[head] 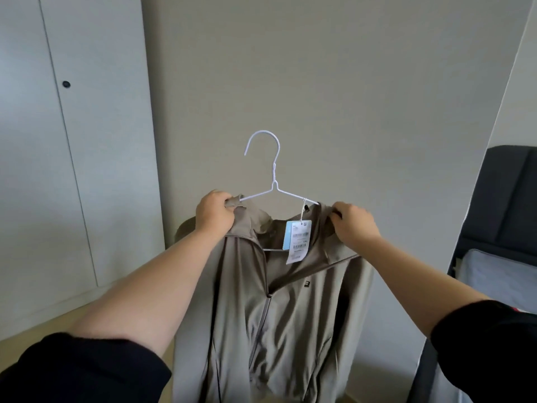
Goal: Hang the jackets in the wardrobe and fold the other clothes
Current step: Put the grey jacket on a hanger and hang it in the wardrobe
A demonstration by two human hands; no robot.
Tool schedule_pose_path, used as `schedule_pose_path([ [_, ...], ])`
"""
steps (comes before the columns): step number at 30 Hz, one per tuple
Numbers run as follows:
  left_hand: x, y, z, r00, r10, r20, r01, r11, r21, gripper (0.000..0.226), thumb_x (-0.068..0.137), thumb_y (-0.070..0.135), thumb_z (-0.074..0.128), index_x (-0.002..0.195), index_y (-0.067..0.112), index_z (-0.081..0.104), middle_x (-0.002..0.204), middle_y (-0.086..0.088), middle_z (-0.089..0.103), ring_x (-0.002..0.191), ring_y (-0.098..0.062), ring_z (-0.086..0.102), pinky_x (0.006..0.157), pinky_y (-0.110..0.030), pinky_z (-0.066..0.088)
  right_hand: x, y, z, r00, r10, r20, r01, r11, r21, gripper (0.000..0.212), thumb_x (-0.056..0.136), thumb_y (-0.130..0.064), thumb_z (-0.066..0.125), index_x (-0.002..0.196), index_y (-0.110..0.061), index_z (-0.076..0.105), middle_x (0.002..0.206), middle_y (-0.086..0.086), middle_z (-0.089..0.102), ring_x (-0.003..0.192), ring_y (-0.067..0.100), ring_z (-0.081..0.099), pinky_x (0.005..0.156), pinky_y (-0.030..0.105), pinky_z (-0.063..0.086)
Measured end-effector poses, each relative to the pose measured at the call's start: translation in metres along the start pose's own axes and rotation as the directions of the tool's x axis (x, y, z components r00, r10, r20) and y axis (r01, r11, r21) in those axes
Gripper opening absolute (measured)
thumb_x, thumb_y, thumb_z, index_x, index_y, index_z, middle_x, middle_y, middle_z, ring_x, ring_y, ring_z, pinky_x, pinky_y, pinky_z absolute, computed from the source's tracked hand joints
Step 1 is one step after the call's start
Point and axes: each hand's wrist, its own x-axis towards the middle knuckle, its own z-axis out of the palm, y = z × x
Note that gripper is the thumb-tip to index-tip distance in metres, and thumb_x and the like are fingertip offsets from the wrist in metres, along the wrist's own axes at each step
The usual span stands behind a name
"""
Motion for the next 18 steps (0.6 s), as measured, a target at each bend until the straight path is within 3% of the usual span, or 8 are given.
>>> schedule_pose_path([
  [3, -0.006, 0.002, 0.006, 1.000, 0.014, 0.003, -0.014, 1.000, -0.009, 0.016, 0.087, 0.007, 0.055, 0.081, -0.001, 0.067, 0.082, -0.009, 0.053, 0.076, -0.024, 0.046, 0.062, -0.029, 0.029, -0.003, -0.001, -0.006, 0.984, -0.024, 0.177, 0.016, 0.999, 0.049, 0.024, 0.092, -0.016, 0.050, 0.069, -0.015, 0.046, 0.072, 0.002, 0.052, 0.078, 0.028, 0.052, 0.066, 0.027, 0.031],
  [6, -0.010, 0.004, 0.015, 0.993, 0.061, 0.103, -0.064, 0.997, 0.033, 0.015, 0.088, 0.007, 0.054, 0.085, 0.001, 0.067, 0.087, -0.008, 0.053, 0.077, -0.021, 0.046, 0.063, -0.027, 0.031, -0.005, 0.003, -0.011, 0.946, -0.039, 0.321, 0.050, 0.998, -0.027, 0.022, 0.091, -0.017, 0.055, 0.070, -0.010, 0.054, 0.071, 0.002, 0.050, 0.074, 0.024, 0.046, 0.063, 0.026, 0.031],
  [8, -0.008, 0.008, 0.016, 0.983, 0.093, 0.156, -0.108, 0.990, 0.094, 0.013, 0.089, 0.010, 0.055, 0.087, 0.003, 0.066, 0.094, -0.011, 0.051, 0.084, -0.026, 0.051, 0.066, -0.027, 0.033, -0.009, 0.009, -0.012, 0.987, -0.020, 0.159, 0.023, 1.000, -0.020, 0.020, 0.090, -0.013, 0.053, 0.070, -0.010, 0.051, 0.074, 0.009, 0.054, 0.072, 0.028, 0.048, 0.060, 0.029, 0.031],
  [10, -0.005, 0.014, 0.016, 0.979, 0.200, 0.044, -0.204, 0.968, 0.145, 0.012, 0.087, 0.011, 0.058, 0.092, 0.003, 0.066, 0.098, -0.014, 0.050, 0.094, -0.032, 0.051, 0.072, -0.033, 0.039, -0.013, 0.017, -0.011, 0.992, 0.037, -0.118, -0.038, 0.999, -0.007, 0.016, 0.089, -0.009, 0.050, 0.073, -0.009, 0.049, 0.074, 0.016, 0.059, 0.072, 0.036, 0.053, 0.056, 0.032, 0.031],
  [12, -0.005, 0.017, 0.018, 0.945, 0.322, -0.056, -0.305, 0.931, 0.201, 0.018, 0.086, 0.012, 0.059, 0.100, 0.003, 0.065, 0.104, -0.017, 0.056, 0.100, -0.036, 0.051, 0.082, -0.040, 0.041, -0.014, 0.027, -0.011, 0.962, 0.133, -0.237, -0.121, 0.991, 0.065, 0.006, 0.088, -0.007, 0.050, 0.085, -0.007, 0.055, 0.079, 0.018, 0.062, 0.077, 0.039, 0.056, 0.057, 0.033, 0.031],
  [14, -0.006, 0.016, 0.020, 0.928, 0.313, 0.201, -0.358, 0.898, 0.257, 0.019, 0.091, 0.018, 0.052, 0.103, 0.005, 0.061, 0.109, -0.017, 0.060, 0.102, -0.036, 0.055, 0.082, -0.037, 0.042, -0.013, 0.039, -0.012, 0.963, 0.243, -0.118, -0.230, 0.967, 0.110, 0.010, 0.085, -0.004, 0.050, 0.087, -0.010, 0.057, 0.085, 0.015, 0.061, 0.083, 0.037, 0.057, 0.062, 0.031, 0.035],
  [16, -0.008, 0.013, 0.024, 0.807, 0.187, 0.561, -0.403, 0.868, 0.290, 0.021, 0.092, 0.023, 0.051, 0.096, 0.005, 0.062, 0.107, -0.017, 0.063, 0.101, -0.033, 0.057, 0.073, -0.029, 0.038, -0.018, 0.051, -0.009, 0.959, 0.284, -0.019, -0.281, 0.954, 0.101, 0.016, 0.082, -0.001, 0.049, 0.088, -0.012, 0.059, 0.088, 0.014, 0.062, 0.082, 0.033, 0.056, 0.063, 0.029, 0.036],
  [18, -0.007, 0.011, 0.025, 0.773, 0.169, 0.611, -0.396, 0.882, 0.257, 0.021, 0.090, 0.026, 0.056, 0.082, 0.008, 0.061, 0.096, -0.016, 0.065, 0.094, -0.030, 0.059, 0.064, -0.027, 0.032, -0.028, 0.059, -0.001, 0.953, 0.290, -0.083, -0.278, 0.951, 0.132, 0.020, 0.082, -0.001, 0.048, 0.094, -0.010, 0.062, 0.091, 0.016, 0.064, 0.083, 0.035, 0.055, 0.063, 0.030, 0.034],
])
